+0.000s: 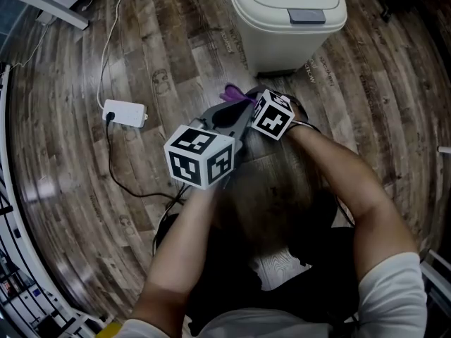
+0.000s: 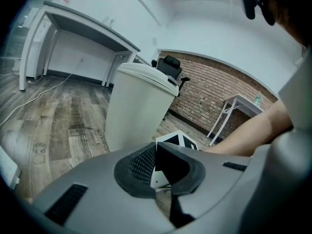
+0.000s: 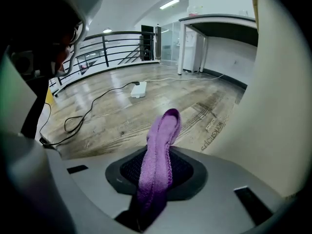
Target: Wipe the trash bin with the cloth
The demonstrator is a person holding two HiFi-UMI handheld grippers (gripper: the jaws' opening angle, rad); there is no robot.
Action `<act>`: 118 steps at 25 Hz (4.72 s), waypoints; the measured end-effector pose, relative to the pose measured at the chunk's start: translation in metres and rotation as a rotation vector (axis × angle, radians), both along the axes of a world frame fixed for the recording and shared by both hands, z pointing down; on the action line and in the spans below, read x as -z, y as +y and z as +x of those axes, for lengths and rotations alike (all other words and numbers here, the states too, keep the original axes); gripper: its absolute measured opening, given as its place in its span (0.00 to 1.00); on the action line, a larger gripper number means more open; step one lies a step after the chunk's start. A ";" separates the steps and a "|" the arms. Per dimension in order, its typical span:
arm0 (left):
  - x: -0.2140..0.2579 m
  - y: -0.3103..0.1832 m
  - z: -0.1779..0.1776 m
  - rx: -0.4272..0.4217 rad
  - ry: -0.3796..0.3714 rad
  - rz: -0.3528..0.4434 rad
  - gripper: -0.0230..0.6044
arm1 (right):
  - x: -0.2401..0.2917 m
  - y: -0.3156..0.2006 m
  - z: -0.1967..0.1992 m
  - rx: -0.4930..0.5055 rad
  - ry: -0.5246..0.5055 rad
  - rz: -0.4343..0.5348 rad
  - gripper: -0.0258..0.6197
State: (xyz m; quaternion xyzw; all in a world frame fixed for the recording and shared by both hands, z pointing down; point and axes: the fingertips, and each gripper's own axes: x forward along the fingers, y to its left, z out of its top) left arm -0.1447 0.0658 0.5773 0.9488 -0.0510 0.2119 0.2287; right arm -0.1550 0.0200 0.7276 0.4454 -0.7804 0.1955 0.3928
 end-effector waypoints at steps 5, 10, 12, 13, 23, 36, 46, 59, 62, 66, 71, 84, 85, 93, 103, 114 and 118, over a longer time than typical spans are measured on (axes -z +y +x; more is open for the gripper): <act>-0.004 0.005 0.006 -0.014 0.000 -0.013 0.05 | -0.031 0.036 0.040 -0.057 0.006 -0.137 0.19; -0.008 0.009 0.012 -0.022 -0.005 -0.020 0.05 | -0.049 0.076 0.114 -0.179 0.071 -0.200 0.19; -0.009 0.010 0.014 -0.027 -0.006 -0.021 0.05 | -0.051 0.088 0.145 -0.253 0.080 -0.207 0.19; -0.009 0.011 0.016 -0.030 -0.007 -0.021 0.05 | -0.053 0.095 0.159 -0.292 0.078 -0.222 0.19; -0.017 0.009 0.014 -0.021 -0.044 -0.014 0.05 | -0.051 0.119 0.272 -0.674 0.118 -0.235 0.19; -0.021 0.008 0.012 -0.010 -0.066 -0.015 0.05 | -0.084 0.070 0.201 -0.533 0.068 -0.263 0.19; -0.019 0.003 0.002 0.000 -0.063 -0.013 0.05 | -0.062 0.017 0.163 -0.392 0.163 -0.125 0.19; -0.006 -0.007 -0.013 0.029 -0.030 -0.016 0.05 | -0.051 -0.020 0.066 -0.160 0.089 -0.068 0.18; -0.003 -0.009 -0.015 0.037 -0.020 -0.020 0.05 | -0.046 -0.020 0.041 -0.067 0.078 -0.053 0.19; 0.003 -0.007 -0.014 0.040 -0.001 -0.027 0.05 | -0.031 -0.013 0.011 0.055 0.072 -0.028 0.18; 0.003 -0.005 -0.012 0.036 0.004 -0.022 0.05 | -0.023 0.007 0.005 0.126 0.101 -0.027 0.19; 0.008 -0.005 -0.007 0.061 0.024 -0.015 0.05 | -0.008 0.028 0.035 0.126 0.171 -0.017 0.19; 0.011 -0.004 -0.007 0.068 0.033 -0.011 0.05 | -0.005 0.028 0.034 0.128 0.171 -0.013 0.19; 0.036 0.005 -0.007 0.175 0.051 0.018 0.05 | 0.019 0.049 0.028 0.179 0.189 0.007 0.19; 0.116 0.068 -0.035 0.300 0.068 -0.015 0.05 | 0.141 0.113 0.032 0.196 0.190 -0.067 0.19; 0.232 0.090 -0.069 0.362 -0.013 -0.110 0.05 | 0.272 0.145 0.009 0.200 0.099 -0.137 0.19; 0.254 0.089 -0.062 0.378 -0.003 -0.118 0.05 | 0.296 0.145 0.012 0.228 0.093 -0.135 0.19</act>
